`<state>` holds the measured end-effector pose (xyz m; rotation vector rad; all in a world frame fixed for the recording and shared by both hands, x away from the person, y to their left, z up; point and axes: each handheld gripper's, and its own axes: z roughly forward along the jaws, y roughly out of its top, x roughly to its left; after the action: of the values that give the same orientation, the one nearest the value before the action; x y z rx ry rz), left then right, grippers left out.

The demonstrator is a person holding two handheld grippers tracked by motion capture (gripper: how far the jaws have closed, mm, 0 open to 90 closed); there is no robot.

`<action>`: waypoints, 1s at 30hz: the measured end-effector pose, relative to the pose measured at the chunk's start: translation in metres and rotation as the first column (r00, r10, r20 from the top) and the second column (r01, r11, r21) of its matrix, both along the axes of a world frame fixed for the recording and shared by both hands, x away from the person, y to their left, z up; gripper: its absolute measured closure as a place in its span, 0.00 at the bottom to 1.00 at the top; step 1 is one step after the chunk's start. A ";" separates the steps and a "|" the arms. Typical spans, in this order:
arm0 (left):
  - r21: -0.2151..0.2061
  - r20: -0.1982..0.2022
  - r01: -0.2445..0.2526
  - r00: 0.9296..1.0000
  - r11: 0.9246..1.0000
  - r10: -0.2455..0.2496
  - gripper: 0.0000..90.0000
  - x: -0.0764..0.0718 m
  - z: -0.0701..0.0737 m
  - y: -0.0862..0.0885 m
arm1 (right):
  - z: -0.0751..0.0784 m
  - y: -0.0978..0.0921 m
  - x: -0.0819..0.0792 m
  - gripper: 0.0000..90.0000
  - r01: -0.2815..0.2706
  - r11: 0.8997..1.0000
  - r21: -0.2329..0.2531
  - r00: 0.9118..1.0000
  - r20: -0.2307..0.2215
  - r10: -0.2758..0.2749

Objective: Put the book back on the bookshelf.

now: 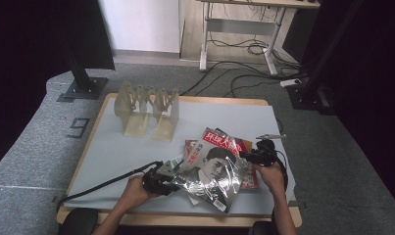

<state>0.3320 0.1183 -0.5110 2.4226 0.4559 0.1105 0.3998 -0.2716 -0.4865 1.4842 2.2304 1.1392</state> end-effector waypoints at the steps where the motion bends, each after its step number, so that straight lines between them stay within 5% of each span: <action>1: 0.000 0.000 0.000 1.000 1.000 0.000 0.70 0.000 0.000 0.000 | -0.001 -0.001 0.000 0.76 0.012 1.000 -0.002 1.000 0.006 -0.012; 6: -0.002 -0.005 -0.001 1.000 1.000 0.001 0.70 0.000 0.000 0.000 | 0.003 -0.003 -0.004 0.90 0.013 1.000 0.013 0.998 0.057 -0.014; 10: -0.006 -0.024 0.004 1.000 1.000 -0.004 0.67 0.002 0.000 0.000 | 0.011 0.004 -0.009 0.91 0.000 0.999 -0.041 0.995 0.101 0.004; 16: 0.029 -0.048 -0.007 0.999 1.000 0.008 0.48 0.008 -0.001 0.004 | 0.016 0.004 -0.012 0.92 -0.023 0.999 -0.023 0.992 0.123 0.026; 26: 0.006 -0.117 -0.050 0.992 0.999 0.050 0.28 0.016 -0.001 0.016 | 0.028 0.007 -0.018 0.94 -0.046 0.999 -0.005 0.987 0.155 0.046; 30: 0.016 -0.108 -0.050 0.993 0.999 0.051 0.20 0.016 0.000 0.017 | 0.037 0.011 -0.019 0.94 -0.060 0.998 -0.013 0.983 0.173 0.061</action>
<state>0.3480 0.1357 -0.5105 2.4389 0.5676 0.0039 0.3805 -0.2606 -0.4496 1.2697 2.1716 1.2259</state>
